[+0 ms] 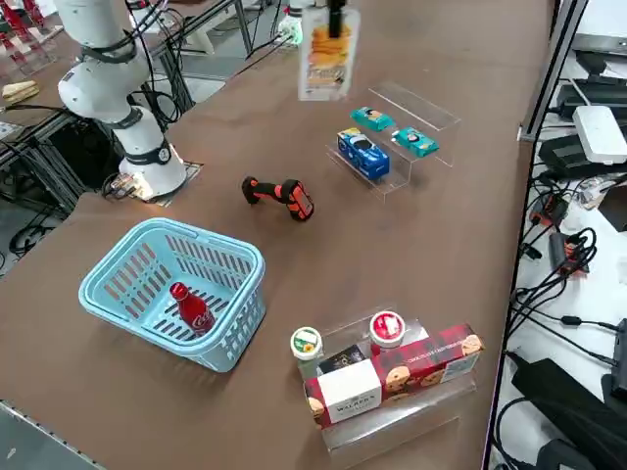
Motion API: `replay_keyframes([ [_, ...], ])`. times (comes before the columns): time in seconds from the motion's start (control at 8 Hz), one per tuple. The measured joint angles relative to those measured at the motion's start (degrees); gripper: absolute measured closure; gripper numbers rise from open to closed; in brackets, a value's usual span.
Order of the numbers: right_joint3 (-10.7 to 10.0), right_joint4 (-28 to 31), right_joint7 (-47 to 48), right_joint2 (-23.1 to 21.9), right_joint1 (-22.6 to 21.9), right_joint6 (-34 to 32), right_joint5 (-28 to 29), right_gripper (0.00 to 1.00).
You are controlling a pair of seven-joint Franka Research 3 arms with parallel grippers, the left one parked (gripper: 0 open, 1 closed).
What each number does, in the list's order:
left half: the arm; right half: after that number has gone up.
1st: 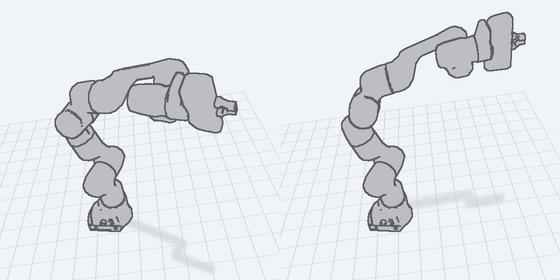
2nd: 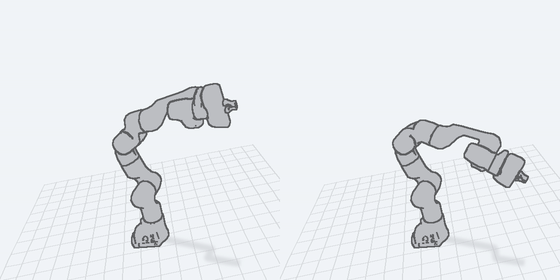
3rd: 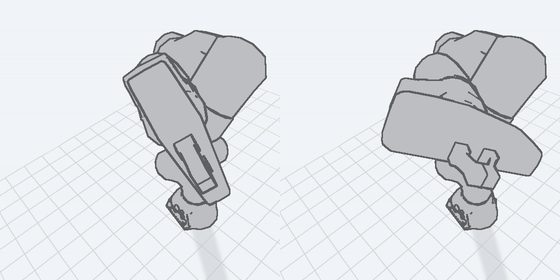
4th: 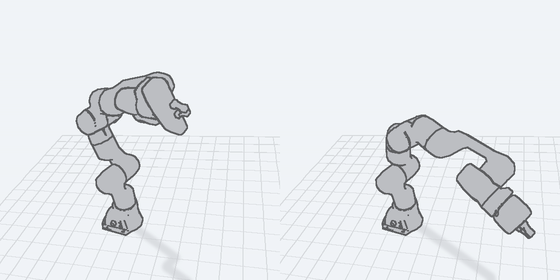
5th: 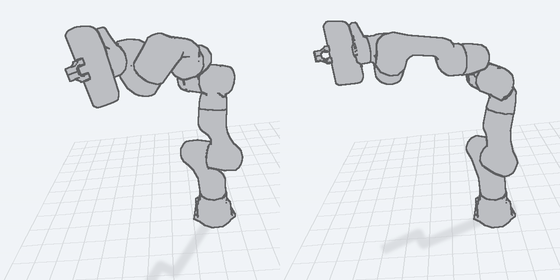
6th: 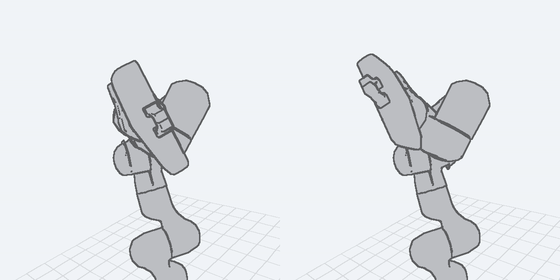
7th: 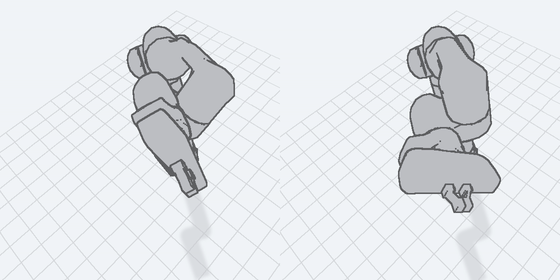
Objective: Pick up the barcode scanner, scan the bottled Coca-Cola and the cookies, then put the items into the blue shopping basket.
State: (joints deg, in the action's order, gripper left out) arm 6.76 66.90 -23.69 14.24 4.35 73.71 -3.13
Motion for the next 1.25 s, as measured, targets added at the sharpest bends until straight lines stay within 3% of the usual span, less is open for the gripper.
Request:
replay_keyframes([
  [0.38, -0.3, 17.6, -10.8, -8.5, 16.8, 7.9, 0.4, 0.63],
  [0.62, -0.7, 28.5, -16.4, -13.2, 25.4, 16.5, 0.3, 0.63],
  [1.0, -1.3, 44.7, -20.2, -21.2, 35.2, 29.7, 0.3, 0.63],
  [1.25, -1.7, 52.9, -21.5, -22.7, 38.7, 38.9, 0.3, 0.63],
])
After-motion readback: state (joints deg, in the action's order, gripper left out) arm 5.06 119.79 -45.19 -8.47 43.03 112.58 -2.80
